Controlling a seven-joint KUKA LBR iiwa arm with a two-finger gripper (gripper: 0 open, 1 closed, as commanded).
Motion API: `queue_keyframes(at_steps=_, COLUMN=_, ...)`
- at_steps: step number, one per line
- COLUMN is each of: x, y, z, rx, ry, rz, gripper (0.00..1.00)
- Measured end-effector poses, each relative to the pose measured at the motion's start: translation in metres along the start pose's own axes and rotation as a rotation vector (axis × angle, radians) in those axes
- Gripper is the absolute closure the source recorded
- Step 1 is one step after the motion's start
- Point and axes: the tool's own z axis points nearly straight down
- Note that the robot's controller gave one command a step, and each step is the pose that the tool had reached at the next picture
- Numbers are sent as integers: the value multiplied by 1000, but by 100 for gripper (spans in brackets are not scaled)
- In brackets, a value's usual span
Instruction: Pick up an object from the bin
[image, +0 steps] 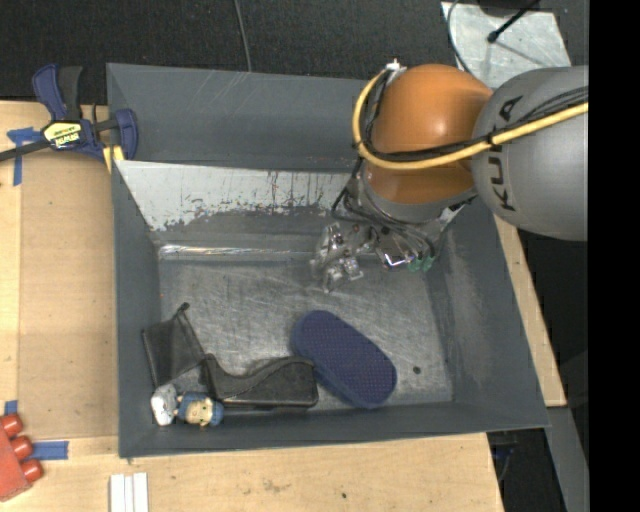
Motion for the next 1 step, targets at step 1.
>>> queue_keyframes(at_steps=1, x=0, y=0, z=-2, rx=1, ry=-2, rz=0, gripper=0)
